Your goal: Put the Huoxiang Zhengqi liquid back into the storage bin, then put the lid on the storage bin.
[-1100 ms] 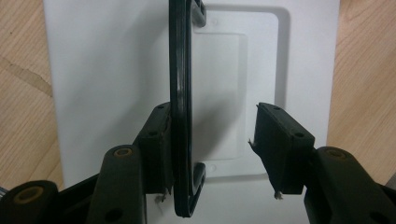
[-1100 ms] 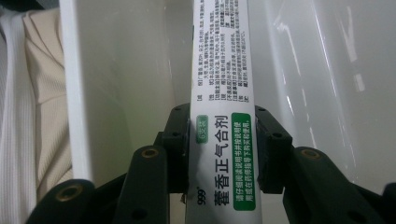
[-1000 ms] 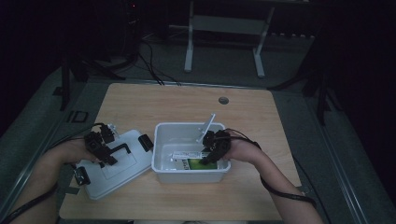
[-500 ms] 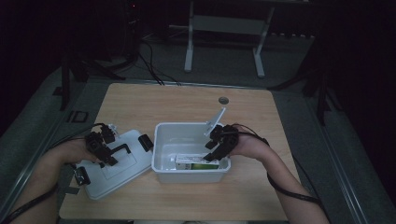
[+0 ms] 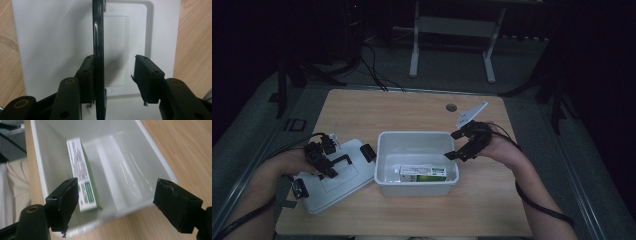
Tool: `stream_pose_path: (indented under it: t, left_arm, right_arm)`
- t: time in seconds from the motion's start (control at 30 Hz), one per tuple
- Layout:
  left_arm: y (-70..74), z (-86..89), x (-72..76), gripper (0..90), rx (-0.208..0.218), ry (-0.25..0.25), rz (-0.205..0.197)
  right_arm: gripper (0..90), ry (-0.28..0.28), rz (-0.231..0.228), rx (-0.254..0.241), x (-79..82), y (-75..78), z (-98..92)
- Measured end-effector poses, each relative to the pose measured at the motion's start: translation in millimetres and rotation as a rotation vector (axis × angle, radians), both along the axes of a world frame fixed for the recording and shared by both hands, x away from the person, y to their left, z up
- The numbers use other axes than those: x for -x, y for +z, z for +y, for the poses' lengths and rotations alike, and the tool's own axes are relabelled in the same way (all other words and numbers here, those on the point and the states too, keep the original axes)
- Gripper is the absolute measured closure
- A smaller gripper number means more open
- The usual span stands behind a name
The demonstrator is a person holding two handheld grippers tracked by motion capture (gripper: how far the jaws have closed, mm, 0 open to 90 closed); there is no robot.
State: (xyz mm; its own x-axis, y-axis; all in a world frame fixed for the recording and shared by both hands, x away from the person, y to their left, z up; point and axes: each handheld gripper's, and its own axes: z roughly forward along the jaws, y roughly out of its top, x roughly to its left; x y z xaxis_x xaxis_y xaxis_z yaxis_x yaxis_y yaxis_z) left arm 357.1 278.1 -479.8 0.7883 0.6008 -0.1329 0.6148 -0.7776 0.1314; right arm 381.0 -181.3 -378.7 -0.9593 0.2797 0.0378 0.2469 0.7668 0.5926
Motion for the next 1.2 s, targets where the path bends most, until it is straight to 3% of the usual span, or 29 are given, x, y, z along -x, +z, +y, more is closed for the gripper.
stream_pose_path:
  t: [0.3, 0.4, 0.7, 0.8, 0.93, 1.2]
  left_arm:
    - [-0.4, -2.3, 0.6, 65.2, 0.000, -0.016, 0.008]
    - [0.7, -2.3, -0.4, 67.7, 0.009, -0.012, -0.001]
    - [0.7, -3.3, -2.1, 71.5, -0.031, -0.022, -0.029]
    - [0.7, -3.5, -3.3, 71.8, -0.032, -0.015, -0.042]
    - [1.4, -4.8, -5.5, 81.3, -0.063, -0.025, -0.053]
    - [2.5, -4.3, -9.5, 83.6, -0.077, -0.022, -0.032]
  right_arm:
    - [19.8, -0.085, -0.033, 0.009, -4.4, -1.0, -38.2]
    - [19.8, -0.123, -0.044, 0.046, -7.3, -9.6, -49.3]
    - [20.5, -0.205, 0.011, 0.034, -13.8, -36.2, -72.5]
    - [21.8, -0.218, 0.038, 0.052, -15.0, -42.9, -75.4]
    - [21.9, -0.230, 0.058, 0.076, -17.0, -52.5, -78.7]
    - [20.5, -0.250, 0.077, 0.143, -18.8, -76.2, -89.4]
